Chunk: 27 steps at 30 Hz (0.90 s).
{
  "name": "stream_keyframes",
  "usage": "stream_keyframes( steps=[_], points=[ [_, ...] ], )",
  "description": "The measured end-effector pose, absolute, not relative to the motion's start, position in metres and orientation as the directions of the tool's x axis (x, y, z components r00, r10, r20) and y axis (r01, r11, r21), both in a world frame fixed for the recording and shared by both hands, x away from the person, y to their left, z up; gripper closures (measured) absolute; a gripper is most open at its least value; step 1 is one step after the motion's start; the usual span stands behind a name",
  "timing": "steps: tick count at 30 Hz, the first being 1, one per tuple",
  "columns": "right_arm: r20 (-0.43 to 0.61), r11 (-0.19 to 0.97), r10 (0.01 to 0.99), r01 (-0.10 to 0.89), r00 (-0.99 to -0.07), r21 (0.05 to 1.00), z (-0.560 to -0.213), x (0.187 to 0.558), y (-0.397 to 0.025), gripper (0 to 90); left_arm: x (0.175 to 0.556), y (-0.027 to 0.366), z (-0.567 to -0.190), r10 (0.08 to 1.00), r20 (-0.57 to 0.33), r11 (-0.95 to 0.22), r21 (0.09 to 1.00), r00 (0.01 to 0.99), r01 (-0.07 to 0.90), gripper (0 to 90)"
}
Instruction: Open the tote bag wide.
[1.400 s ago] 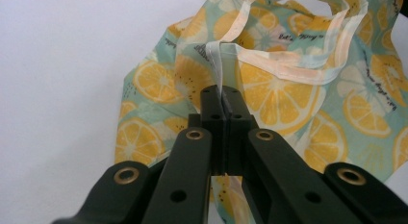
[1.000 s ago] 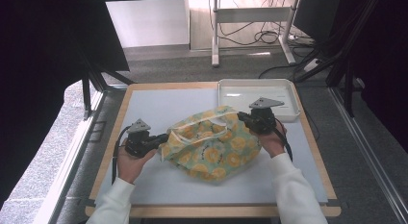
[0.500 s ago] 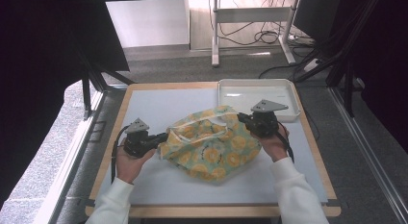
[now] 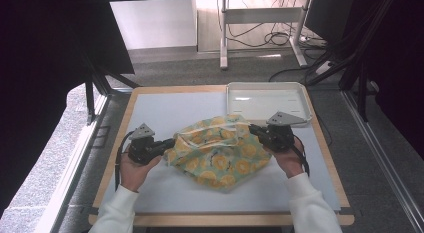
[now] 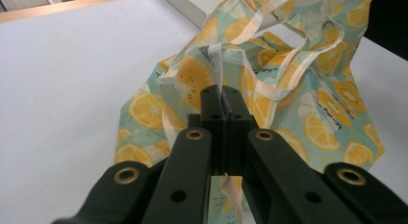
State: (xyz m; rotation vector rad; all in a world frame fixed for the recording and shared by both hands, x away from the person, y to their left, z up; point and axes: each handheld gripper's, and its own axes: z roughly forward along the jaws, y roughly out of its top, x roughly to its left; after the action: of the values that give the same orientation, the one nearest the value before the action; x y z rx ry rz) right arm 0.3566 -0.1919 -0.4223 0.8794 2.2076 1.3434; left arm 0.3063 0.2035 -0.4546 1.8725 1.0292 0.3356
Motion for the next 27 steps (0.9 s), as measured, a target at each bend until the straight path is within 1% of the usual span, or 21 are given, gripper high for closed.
stream_keyframes(
  steps=[5, 9, 10, 16, 27],
  points=[
    [-0.019, 0.334, 0.689, 0.294, -0.724, 0.896, -0.426, 0.344, -0.197, 88.5, 0.300, 0.203, -0.452, 0.764, -0.168, -0.220, 0.840, 0.623, 0.496, 90.0],
    [0.000, 0.312, 0.687, 0.294, -0.727, 0.904, -0.430, 0.337, -0.203, 88.4, 0.298, 0.204, -0.452, 0.760, -0.173, -0.217, 0.840, 0.626, 0.497, 90.0],
    [-0.006, 0.327, 0.686, 0.302, -0.727, 0.896, -0.434, 0.333, -0.206, 88.2, 0.297, 0.202, -0.453, 0.756, -0.173, -0.223, 0.840, 0.632, 0.496, 90.0],
    [0.017, 0.326, 0.683, 0.324, -0.731, 0.888, -0.441, 0.327, -0.217, 88.2, 0.292, 0.198, -0.456, 0.727, -0.187, -0.235, 0.836, 0.661, 0.495, 90.0],
    [0.023, 0.343, 0.667, 0.334, -0.745, 0.878, -0.450, 0.308, -0.228, 88.2, 0.284, 0.195, -0.458, 0.719, -0.173, -0.254, 0.836, 0.673, 0.487, 90.0]
  ],
)
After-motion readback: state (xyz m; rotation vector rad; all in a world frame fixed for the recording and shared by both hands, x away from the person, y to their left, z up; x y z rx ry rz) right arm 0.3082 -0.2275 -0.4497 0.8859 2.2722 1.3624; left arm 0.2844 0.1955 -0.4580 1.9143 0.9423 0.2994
